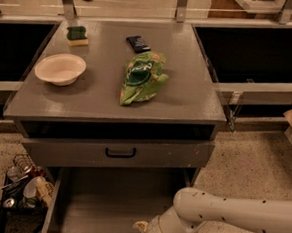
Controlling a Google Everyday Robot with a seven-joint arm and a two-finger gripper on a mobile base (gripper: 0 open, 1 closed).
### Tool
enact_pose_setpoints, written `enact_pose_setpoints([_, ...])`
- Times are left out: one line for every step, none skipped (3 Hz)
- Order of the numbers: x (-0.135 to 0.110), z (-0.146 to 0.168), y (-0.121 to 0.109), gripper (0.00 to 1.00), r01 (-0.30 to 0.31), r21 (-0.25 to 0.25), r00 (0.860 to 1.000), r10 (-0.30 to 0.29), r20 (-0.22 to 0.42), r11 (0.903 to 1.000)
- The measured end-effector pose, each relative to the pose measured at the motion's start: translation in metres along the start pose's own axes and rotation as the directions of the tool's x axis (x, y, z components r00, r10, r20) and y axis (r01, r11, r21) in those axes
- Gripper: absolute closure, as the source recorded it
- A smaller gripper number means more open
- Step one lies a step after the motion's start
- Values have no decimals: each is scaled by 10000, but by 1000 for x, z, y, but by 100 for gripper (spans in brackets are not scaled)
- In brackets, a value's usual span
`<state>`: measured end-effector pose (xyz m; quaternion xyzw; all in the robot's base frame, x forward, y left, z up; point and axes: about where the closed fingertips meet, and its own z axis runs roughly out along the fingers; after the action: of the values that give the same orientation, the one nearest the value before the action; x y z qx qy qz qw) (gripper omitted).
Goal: Open middle drawer
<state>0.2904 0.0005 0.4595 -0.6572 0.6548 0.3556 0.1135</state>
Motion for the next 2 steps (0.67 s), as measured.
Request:
enact_pose_setpoints([1, 3, 1, 0, 23, -98, 10000, -22, 7, 9999])
enact_pose_setpoints([6, 19, 8, 0, 126, -538, 9999, -124, 35, 9985])
